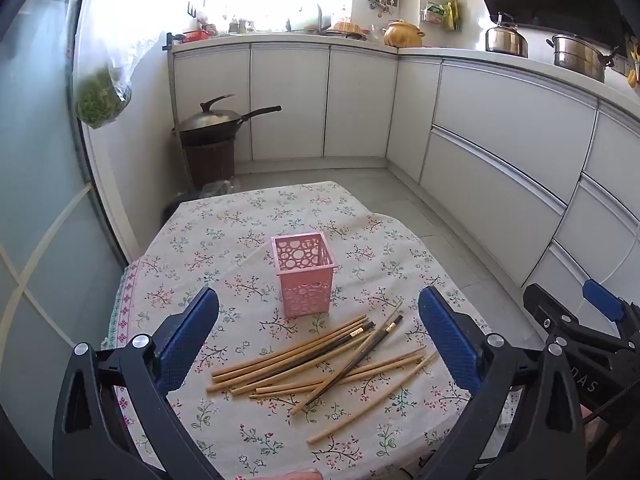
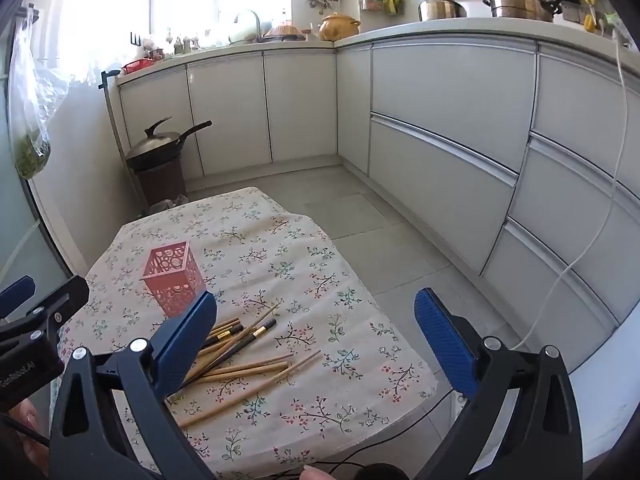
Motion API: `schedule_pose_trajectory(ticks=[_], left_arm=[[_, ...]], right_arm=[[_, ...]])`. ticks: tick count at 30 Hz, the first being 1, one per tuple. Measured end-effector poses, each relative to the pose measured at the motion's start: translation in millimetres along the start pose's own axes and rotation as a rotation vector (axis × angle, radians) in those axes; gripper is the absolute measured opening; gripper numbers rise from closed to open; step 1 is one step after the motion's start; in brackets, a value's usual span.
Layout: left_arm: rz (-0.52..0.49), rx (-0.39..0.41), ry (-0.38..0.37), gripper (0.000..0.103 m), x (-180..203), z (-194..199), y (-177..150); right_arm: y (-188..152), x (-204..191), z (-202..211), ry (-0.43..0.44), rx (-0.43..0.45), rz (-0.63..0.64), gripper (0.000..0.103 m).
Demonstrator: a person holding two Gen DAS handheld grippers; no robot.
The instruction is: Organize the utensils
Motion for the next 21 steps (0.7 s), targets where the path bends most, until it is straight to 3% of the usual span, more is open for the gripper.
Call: schedule_pose_trajectory(ticks=[21], left_arm=[[-0.012, 0.020, -0.002, 0.096, 5.3, 0.8, -2.0]], right_arm=[[-2.6, 0.1, 1.4, 0.004, 0.005, -0.042, 0.097]])
Point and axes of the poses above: each gripper's, at about its wrist camera, not at the fingertips, and z roughly against the way its jaws point, x to its right, y to its top, the point moved 9 cm from there along -z, roughly the way its jaws point, and after that the axes turned 10 degrees about y, right-handed, at the moved point
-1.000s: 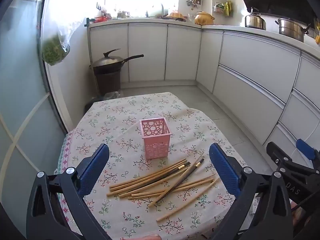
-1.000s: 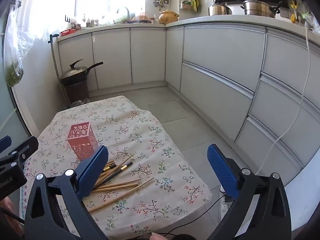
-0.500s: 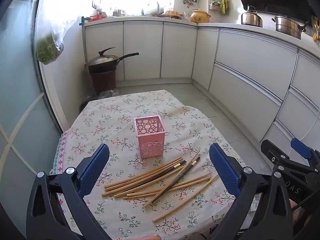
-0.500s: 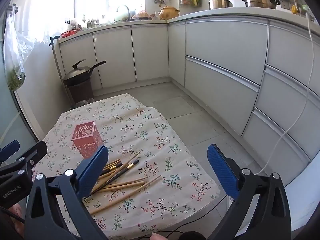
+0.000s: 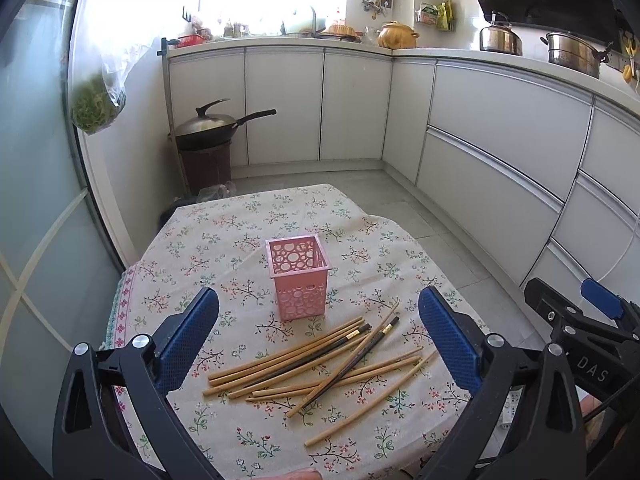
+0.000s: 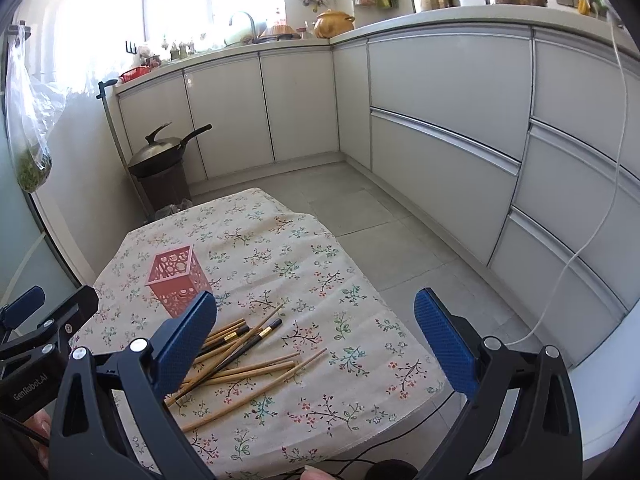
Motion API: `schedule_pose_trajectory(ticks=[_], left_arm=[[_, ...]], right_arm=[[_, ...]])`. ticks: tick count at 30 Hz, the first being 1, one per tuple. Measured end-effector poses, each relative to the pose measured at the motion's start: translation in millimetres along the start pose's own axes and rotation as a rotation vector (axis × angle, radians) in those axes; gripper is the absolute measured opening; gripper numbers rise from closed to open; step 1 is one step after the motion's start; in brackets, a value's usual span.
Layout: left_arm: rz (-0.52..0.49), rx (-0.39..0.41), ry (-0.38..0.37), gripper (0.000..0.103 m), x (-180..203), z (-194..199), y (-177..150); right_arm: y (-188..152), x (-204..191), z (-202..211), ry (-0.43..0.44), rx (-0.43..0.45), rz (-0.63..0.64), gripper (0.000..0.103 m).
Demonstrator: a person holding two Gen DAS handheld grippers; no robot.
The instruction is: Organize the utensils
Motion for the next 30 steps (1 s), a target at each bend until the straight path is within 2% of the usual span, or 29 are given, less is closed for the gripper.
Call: schedule_pose_trajectory(ticks=[30], left_arm=[[-0.002, -0.011, 0.003, 0.096, -0.4, -3.9, 0.1]], right_arm=[[-3.4, 1.3, -3.7, 0.009, -0.024, -0.024, 0.097]])
Point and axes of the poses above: each gripper's, at about its wrist camera, not at the fingertips, and z roughly against the way its jaws point, x to its right, y to its top, the point moved 9 cm from there along -z, roughly the way its jaws point, and after that the axes turned 10 degrees about y, right-handed, at the moved point
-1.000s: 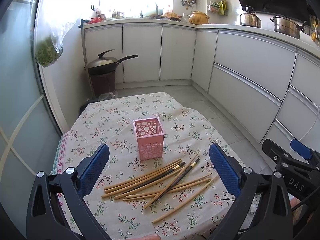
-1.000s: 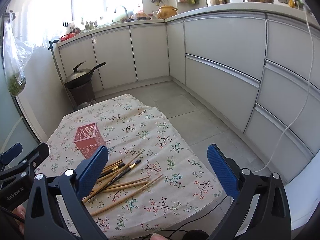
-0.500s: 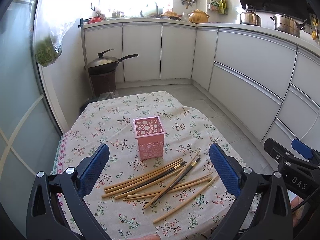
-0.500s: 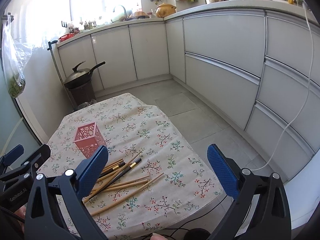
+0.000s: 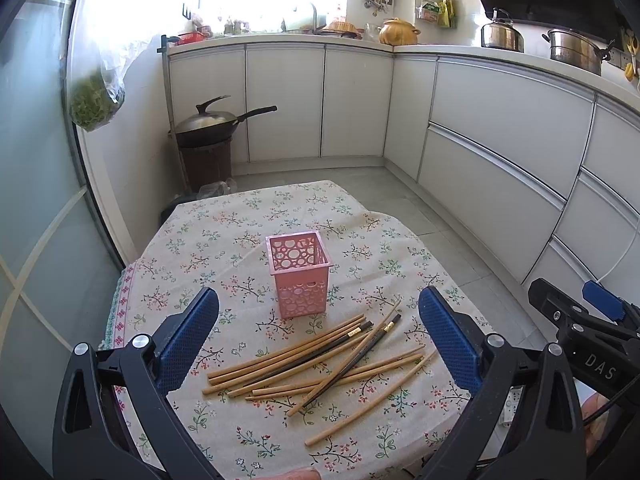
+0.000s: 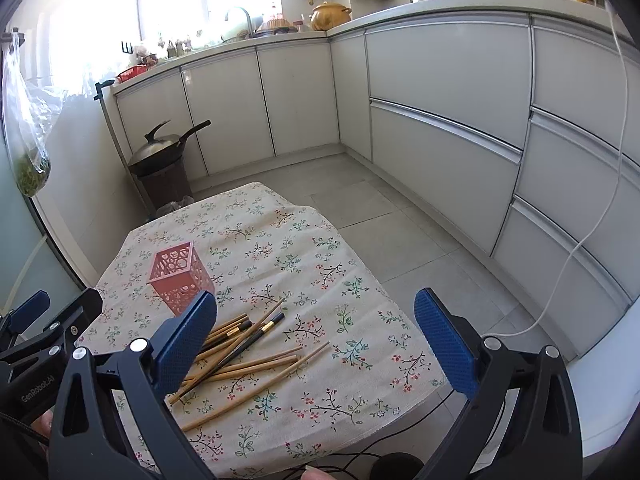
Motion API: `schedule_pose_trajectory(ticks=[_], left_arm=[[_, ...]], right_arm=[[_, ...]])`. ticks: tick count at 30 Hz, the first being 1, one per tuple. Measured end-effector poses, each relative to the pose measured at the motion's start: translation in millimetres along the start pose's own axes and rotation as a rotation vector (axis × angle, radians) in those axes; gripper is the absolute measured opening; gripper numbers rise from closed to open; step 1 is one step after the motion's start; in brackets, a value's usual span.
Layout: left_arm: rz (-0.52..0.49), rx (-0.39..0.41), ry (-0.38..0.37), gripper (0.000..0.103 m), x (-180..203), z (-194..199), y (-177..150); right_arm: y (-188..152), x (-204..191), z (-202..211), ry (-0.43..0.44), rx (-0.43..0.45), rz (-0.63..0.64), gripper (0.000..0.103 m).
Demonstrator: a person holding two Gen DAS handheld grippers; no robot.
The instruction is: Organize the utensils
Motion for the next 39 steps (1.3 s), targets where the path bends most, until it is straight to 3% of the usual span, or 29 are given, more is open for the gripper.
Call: schedule_pose_trajectory(ticks=[39], left_arm=[[0.001, -0.008, 0.007, 0.096, -1.5, -4.3, -3.9]], right_arm=[[-4.0, -2.5, -0.9, 0.001, -0.007, -0.006, 0.097]])
Point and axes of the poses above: each gripper's, at about its wrist camera, not at the fingertips, and z roughly against the way its jaws point, x to its right, y to its top, the point moved 9 cm from there along -z, roughly the way its jaws point, and after that the axes turned 10 degrees about y, right-handed, at the moved point
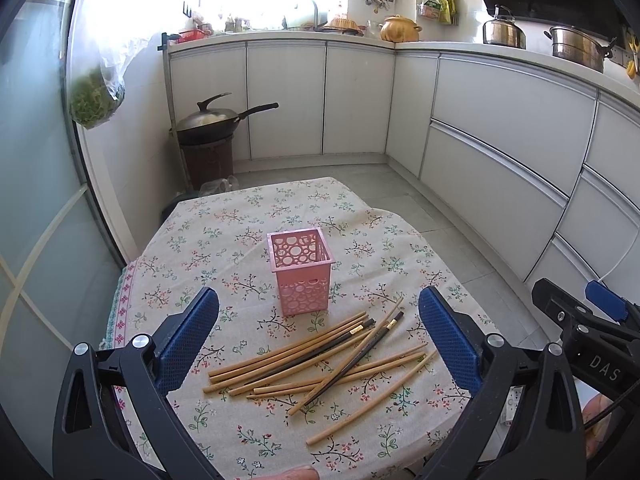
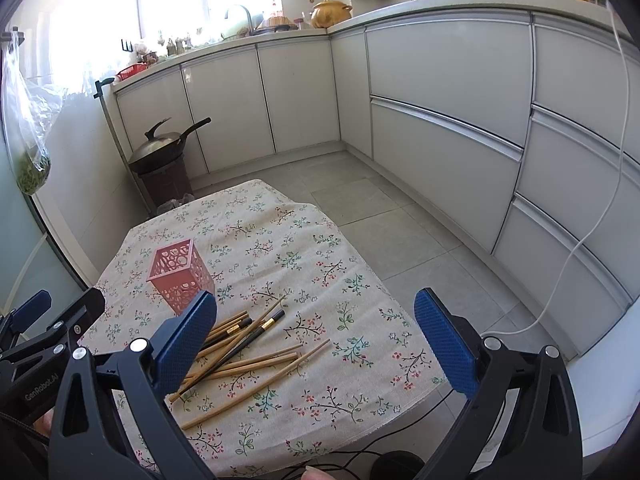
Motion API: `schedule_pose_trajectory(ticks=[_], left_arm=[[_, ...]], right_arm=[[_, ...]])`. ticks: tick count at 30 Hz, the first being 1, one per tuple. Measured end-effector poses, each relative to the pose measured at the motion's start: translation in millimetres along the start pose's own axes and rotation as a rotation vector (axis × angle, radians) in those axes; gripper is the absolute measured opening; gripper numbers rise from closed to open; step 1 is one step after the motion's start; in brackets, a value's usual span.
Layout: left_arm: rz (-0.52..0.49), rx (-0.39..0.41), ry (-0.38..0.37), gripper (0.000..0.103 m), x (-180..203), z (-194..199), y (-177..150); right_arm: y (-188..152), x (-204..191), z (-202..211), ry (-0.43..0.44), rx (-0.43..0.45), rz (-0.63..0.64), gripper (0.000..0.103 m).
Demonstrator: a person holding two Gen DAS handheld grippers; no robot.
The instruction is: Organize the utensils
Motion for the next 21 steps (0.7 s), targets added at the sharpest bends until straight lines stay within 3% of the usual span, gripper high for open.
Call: schedule_pose_trajectory(ticks=[5, 11, 13, 15, 21], left_arm=[[0.051, -0.058, -0.041, 0.096, -5.9, -8.1, -3.6], [0.135, -0.331, -0.180, 0.096, -1.7, -44.4, -35.1], [0.079, -0.401, -0.194, 0.096, 11.2, -54.5, -47.2], [-0.044, -0.438, -0.193, 0.096, 31.1, -63.7, -57.8], [-0.257, -0.506, -0.240, 0.096, 97.7, -96.7, -60.9]], right_arm=[[1.3, 10.5, -0.3, 0.025, -0.010, -0.067, 0.097], [-13.8, 40.1, -17.5, 0.212, -0.153, -0.383, 0.097], [-23.3, 50.4, -24.4, 0.264, -0.205, -0.507, 0.097], [-30.2, 59.8, -28.1, 0.300, -0.243, -0.601, 0.097], [-35.0, 66.0, -32.7, 0.381, -0.304, -0.696, 0.097]])
Point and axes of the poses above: each gripper's, at about its wrist camera, not at the fingertips, and z roughly against the way its jaws point, x to its right, y to its top, the point moved 9 cm from there along -z, roughly the way its jaws point, and after that the axes turned 10 degrees about y, right-handed, at the moved point
